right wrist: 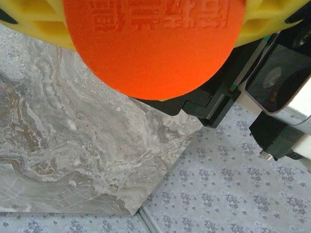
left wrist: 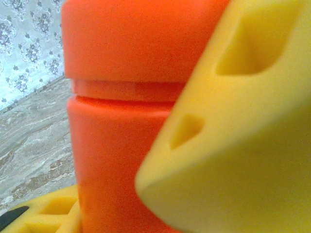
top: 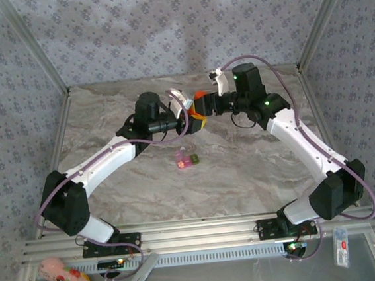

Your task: Sort the pills into containers

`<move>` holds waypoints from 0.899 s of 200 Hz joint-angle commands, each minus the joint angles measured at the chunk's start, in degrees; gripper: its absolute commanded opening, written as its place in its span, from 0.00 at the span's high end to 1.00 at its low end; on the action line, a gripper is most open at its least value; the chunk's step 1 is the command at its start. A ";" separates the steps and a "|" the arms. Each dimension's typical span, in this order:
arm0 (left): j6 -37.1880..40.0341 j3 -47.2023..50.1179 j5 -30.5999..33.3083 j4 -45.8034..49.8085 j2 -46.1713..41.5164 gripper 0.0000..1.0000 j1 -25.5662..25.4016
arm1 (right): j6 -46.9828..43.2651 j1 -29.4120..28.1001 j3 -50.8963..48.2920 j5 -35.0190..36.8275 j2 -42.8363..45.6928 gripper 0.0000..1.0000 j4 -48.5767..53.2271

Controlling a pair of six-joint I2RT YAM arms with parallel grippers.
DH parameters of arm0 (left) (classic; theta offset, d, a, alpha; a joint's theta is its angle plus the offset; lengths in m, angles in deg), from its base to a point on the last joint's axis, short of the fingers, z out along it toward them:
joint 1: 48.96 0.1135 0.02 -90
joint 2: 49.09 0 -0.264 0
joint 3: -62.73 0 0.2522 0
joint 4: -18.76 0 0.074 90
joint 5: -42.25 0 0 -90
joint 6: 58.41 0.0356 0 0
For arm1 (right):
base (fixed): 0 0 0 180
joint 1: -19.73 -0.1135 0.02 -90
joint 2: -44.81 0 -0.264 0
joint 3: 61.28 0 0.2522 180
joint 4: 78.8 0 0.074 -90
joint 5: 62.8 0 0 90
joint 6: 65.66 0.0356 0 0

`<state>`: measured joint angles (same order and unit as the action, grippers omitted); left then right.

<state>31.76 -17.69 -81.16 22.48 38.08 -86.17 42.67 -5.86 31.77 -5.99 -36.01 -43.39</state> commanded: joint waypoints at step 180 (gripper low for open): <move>0.38 9.04 17.76 -0.06 -9.95 0.26 0.13 | -1.51 4.79 -22.85 34.65 3.94 0.65 -22.62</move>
<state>31.67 -10.21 -69.53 22.46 32.22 -86.24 45.53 -0.87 13.25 20.00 -33.06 -58.03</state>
